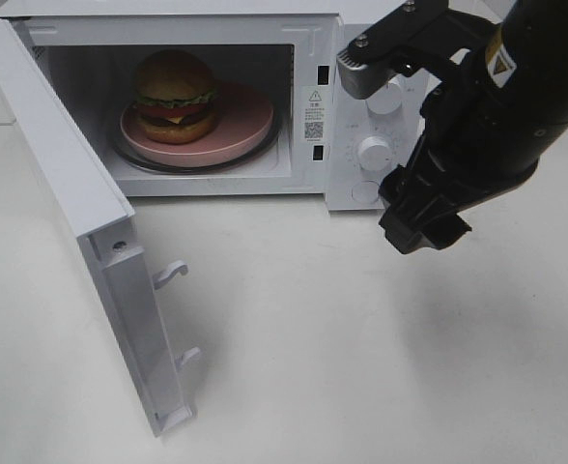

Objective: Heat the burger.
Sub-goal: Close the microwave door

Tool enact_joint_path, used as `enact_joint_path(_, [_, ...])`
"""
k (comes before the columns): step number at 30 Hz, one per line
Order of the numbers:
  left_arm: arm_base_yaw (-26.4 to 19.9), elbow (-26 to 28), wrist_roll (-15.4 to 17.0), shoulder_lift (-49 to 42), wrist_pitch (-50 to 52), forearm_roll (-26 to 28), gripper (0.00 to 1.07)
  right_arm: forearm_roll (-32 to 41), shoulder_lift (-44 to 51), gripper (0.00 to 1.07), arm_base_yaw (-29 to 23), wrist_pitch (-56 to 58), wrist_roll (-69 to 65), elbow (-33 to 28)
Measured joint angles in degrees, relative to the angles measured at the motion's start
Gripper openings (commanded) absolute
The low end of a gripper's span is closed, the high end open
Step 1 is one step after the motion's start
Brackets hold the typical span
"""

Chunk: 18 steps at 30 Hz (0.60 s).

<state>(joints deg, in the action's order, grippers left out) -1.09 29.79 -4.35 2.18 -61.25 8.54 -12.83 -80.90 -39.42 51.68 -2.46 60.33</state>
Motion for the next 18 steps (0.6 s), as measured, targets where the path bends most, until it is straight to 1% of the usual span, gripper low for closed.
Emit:
enact_joint_path(3, [0.0, 0.0, 0.0, 0.0, 0.0, 0.0, 0.98, 0.0, 0.34, 0.76, 0.0, 1.49, -0.86, 0.0])
enact_joint_path(7, [0.0, 0.0, 0.0, 0.0, 0.0, 0.0, 0.98, 0.17, 2.46, 0.76, 0.0, 6.25, -2.81, 0.0])
enact_joint_path(10, [0.0, 0.0, 0.0, 0.0, 0.0, 0.0, 0.98, 0.17, 4.13, 0.76, 0.0, 6.76, -3.15, -0.29])
enact_joint_path(13, [0.0, 0.0, 0.0, 0.0, 0.0, 0.0, 0.98, 0.17, 6.65, 0.76, 0.0, 7.39, -3.9, -2.12])
enact_joint_path(14, [0.0, 0.0, 0.0, 0.0, 0.0, 0.0, 0.98, 0.17, 8.59, 0.76, 0.0, 7.62, -4.24, -3.95])
enact_joint_path(15, [0.0, 0.0, 0.0, 0.0, 0.0, 0.0, 0.98, 0.17, 8.59, 0.76, 0.0, 7.62, -4.24, -3.95])
enact_joint_path(17, [0.0, 0.0, 0.0, 0.0, 0.0, 0.0, 0.98, 0.23, 11.97, 0.76, 0.0, 7.68, -4.35, -6.93])
enact_joint_path(18, [0.0, 0.0, 0.0, 0.0, 0.0, 0.0, 0.98, 0.23, 11.97, 0.76, 0.0, 7.68, -4.35, -6.93])
